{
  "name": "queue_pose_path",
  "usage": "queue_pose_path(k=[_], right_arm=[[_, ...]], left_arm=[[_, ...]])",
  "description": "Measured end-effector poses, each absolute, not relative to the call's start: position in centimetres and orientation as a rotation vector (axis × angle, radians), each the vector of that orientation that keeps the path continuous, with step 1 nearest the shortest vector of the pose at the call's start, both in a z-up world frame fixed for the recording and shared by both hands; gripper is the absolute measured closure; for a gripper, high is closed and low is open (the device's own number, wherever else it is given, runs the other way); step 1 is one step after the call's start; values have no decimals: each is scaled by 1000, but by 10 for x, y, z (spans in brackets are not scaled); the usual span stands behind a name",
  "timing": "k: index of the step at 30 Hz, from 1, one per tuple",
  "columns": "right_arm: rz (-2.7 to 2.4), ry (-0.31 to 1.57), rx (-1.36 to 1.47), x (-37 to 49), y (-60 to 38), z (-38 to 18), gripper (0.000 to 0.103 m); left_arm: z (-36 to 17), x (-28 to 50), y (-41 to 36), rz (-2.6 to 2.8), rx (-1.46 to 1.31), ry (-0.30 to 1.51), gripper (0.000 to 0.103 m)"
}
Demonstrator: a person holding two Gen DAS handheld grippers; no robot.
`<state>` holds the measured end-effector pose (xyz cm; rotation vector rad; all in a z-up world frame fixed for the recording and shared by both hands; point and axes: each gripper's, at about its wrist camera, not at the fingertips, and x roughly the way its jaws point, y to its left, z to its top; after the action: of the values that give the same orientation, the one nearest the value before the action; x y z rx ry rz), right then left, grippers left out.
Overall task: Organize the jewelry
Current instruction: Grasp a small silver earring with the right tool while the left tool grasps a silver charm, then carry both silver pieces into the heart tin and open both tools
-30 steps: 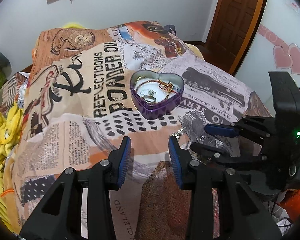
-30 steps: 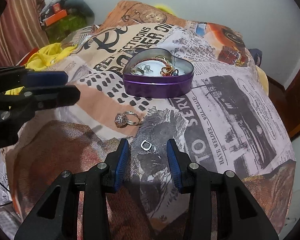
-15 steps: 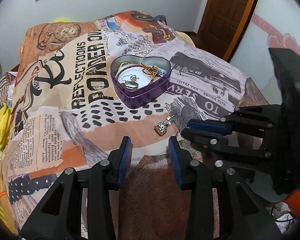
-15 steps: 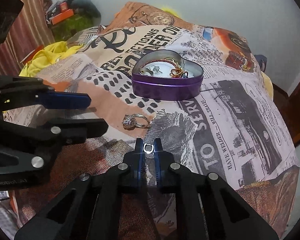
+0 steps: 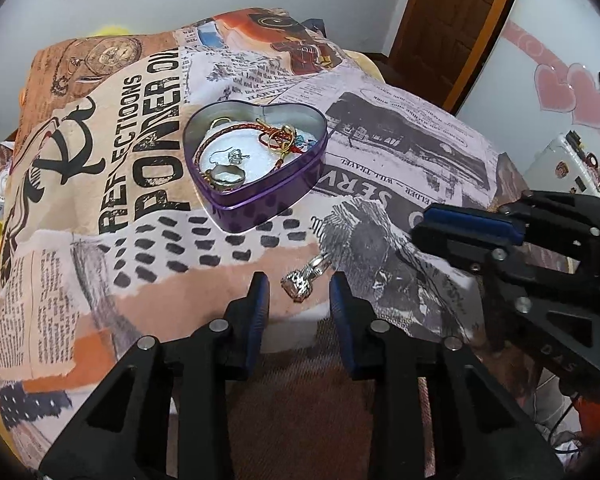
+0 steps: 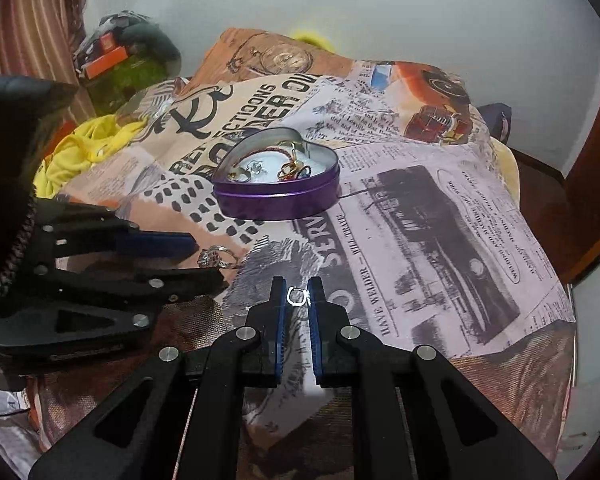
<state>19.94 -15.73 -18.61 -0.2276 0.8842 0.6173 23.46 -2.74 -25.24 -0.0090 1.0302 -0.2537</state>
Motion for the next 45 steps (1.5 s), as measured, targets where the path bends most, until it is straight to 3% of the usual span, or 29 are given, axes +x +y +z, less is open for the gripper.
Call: queue_pose_path(k=[4, 29, 45], right_arm=[[616, 879, -222, 200, -158, -184, 94], [613, 755, -189, 209, -155, -141, 94], [661, 751, -165, 237, -126, -147, 94]], left_arm=[[-254, 235, -31, -243, 16, 1023, 88], [-179, 234, 1, -164, -13, 847, 88], [-197, 264, 10, -165, -38, 877, 88]])
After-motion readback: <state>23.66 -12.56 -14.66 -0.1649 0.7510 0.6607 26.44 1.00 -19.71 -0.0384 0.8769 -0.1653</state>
